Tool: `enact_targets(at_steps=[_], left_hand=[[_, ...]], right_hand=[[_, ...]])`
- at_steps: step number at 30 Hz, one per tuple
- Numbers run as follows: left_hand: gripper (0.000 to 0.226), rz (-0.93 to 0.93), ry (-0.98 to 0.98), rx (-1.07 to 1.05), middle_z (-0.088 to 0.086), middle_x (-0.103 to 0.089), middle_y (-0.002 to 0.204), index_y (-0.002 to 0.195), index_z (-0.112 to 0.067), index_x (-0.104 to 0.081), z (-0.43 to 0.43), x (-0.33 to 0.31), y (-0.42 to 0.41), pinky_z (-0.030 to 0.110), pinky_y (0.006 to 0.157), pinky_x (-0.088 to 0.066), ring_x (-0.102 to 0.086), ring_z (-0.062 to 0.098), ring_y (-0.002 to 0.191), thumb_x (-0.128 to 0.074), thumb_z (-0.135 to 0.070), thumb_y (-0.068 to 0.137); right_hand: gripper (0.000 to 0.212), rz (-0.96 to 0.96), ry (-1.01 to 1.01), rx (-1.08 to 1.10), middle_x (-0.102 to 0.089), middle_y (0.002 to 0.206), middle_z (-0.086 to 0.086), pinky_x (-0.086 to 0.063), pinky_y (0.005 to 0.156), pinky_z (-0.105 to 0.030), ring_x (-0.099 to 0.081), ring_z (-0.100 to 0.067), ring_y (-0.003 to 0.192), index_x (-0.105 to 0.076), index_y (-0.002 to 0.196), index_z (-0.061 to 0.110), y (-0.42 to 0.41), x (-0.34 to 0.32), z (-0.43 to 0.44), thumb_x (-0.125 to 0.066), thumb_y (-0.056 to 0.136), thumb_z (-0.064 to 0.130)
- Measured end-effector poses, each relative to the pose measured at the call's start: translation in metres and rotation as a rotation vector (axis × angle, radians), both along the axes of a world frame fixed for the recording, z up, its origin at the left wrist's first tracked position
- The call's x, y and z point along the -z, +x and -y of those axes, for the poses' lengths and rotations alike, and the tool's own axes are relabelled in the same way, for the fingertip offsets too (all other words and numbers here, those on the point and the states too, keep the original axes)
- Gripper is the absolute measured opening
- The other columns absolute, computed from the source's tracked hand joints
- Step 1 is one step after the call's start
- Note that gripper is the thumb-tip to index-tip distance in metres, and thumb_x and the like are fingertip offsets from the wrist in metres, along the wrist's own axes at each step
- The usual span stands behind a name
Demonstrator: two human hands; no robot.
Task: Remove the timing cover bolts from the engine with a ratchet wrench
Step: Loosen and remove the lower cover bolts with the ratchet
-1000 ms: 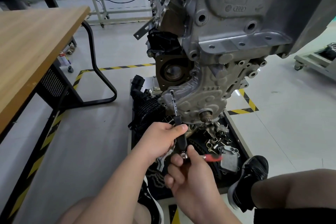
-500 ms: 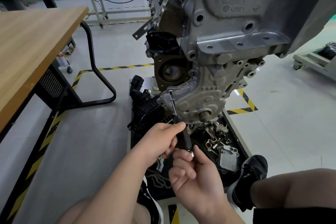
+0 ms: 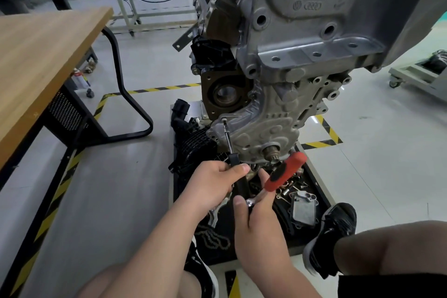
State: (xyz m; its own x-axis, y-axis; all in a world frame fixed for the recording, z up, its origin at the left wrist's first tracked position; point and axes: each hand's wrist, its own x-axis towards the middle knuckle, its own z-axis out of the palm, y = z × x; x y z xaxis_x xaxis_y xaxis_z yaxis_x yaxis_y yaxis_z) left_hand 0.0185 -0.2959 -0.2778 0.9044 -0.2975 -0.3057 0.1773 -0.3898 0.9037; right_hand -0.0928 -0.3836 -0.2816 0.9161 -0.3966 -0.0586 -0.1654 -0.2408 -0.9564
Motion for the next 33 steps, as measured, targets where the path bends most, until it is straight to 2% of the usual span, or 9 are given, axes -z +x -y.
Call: enact_targets(at_steps=[4, 8, 11, 17, 22, 25, 27, 30, 33], left_hand=[[0.051, -0.095, -0.105, -0.008, -0.005, -0.044, 0.045, 0.059, -0.016, -0.065, 0.0, 0.0, 0.0, 0.02, 0.037, -0.029, -0.035, 0.012, 0.036, -0.066, -0.067, 0.062], [0.051, -0.239, -0.216, 0.059, -0.006, -0.043, 0.045, 0.101, 0.003, -0.066, -0.001, 0.0, 0.001, 0.017, 0.035, -0.026, -0.034, 0.008, 0.033, -0.058, -0.045, 0.091], [0.043, -0.234, -0.187, 0.097, -0.006, -0.041, 0.042, 0.102, 0.005, -0.064, -0.002, -0.001, 0.001, 0.017, 0.035, -0.025, -0.032, 0.008, 0.033, -0.058, -0.037, 0.094], [0.037, -0.098, -0.116, 0.03, -0.003, -0.041, 0.042, 0.058, -0.019, -0.056, -0.003, 0.002, 0.001, 0.018, 0.036, -0.027, -0.032, 0.011, 0.033, -0.069, -0.043, 0.083], [0.046, 0.039, -0.008, -0.002, -0.009, -0.045, 0.042, 0.047, -0.023, -0.051, -0.001, 0.005, 0.0, 0.014, 0.036, -0.029, -0.037, 0.007, 0.033, -0.07, -0.056, 0.072], [0.046, 0.069, 0.027, 0.011, -0.009, -0.048, 0.041, 0.051, -0.022, -0.057, 0.003, 0.008, 0.0, 0.014, 0.036, -0.031, -0.04, 0.006, 0.035, -0.067, -0.065, 0.066], [0.048, 0.03, 0.011, 0.015, -0.009, -0.049, 0.042, 0.053, -0.023, -0.06, 0.004, 0.008, 0.001, 0.016, 0.036, -0.031, -0.041, 0.008, 0.034, -0.064, -0.071, 0.058], [0.05, -0.076, -0.054, 0.01, -0.005, -0.047, 0.043, 0.055, -0.022, -0.062, 0.003, 0.008, 0.002, 0.02, 0.037, -0.03, -0.039, 0.012, 0.035, -0.063, -0.072, 0.058], [0.066, -0.215, -0.17, 0.026, -0.002, -0.043, 0.044, 0.08, -0.004, -0.069, -0.002, 0.004, 0.006, 0.02, 0.035, -0.026, -0.033, 0.012, 0.034, -0.063, -0.067, 0.06]], right_hand=[[0.037, 0.003, 0.539, 0.095, -0.057, 0.066, 0.008, -0.048, 0.056, -0.03, -0.051, -0.011, 0.051, -0.034, 0.129, 0.048, 0.005, -0.004, -0.006, -0.041, 0.103, 0.023], [0.038, -0.183, 1.679, 0.032, -0.043, 0.058, -0.001, -0.04, 0.037, -0.027, -0.024, -0.008, 0.035, -0.068, 0.093, 0.001, 0.008, -0.013, 0.002, -0.042, 0.096, 0.028], [0.043, -0.196, 2.06, -0.069, -0.043, 0.058, 0.001, -0.043, 0.038, -0.027, -0.019, -0.005, 0.039, -0.063, 0.09, -0.008, 0.007, -0.009, 0.007, -0.041, 0.093, 0.028], [0.039, -0.215, 1.956, -0.05, -0.044, 0.056, 0.0, -0.042, 0.037, -0.027, -0.027, -0.01, 0.032, -0.062, 0.091, -0.002, 0.01, -0.002, -0.001, -0.042, 0.094, 0.032], [0.027, -0.128, 0.819, 0.142, -0.056, 0.06, 0.0, -0.043, 0.047, -0.031, -0.043, -0.013, 0.04, -0.039, 0.13, 0.028, 0.007, 0.006, -0.009, -0.04, 0.104, 0.025], [0.064, -0.024, 0.041, 0.005, -0.058, 0.076, 0.015, -0.046, 0.063, -0.024, -0.062, -0.004, 0.065, 0.0, 0.142, 0.049, 0.0, 0.014, 0.001, -0.045, 0.099, 0.031], [0.068, -0.022, -0.195, -0.015, -0.057, 0.088, 0.018, -0.044, 0.068, -0.021, -0.066, -0.007, 0.082, 0.003, 0.145, 0.043, 0.0, 0.011, 0.002, -0.044, 0.097, 0.035], [0.055, 0.037, 0.166, 0.058, -0.062, 0.086, 0.012, -0.046, 0.068, -0.019, -0.061, -0.002, 0.071, -0.014, 0.139, 0.048, 0.005, 0.013, -0.005, -0.045, 0.1, 0.024], [0.026, -0.099, 0.98, 0.182, -0.054, 0.06, -0.003, -0.044, 0.045, -0.031, -0.042, -0.015, 0.038, -0.047, 0.128, 0.029, 0.01, 0.008, -0.008, -0.04, 0.103, 0.023]])
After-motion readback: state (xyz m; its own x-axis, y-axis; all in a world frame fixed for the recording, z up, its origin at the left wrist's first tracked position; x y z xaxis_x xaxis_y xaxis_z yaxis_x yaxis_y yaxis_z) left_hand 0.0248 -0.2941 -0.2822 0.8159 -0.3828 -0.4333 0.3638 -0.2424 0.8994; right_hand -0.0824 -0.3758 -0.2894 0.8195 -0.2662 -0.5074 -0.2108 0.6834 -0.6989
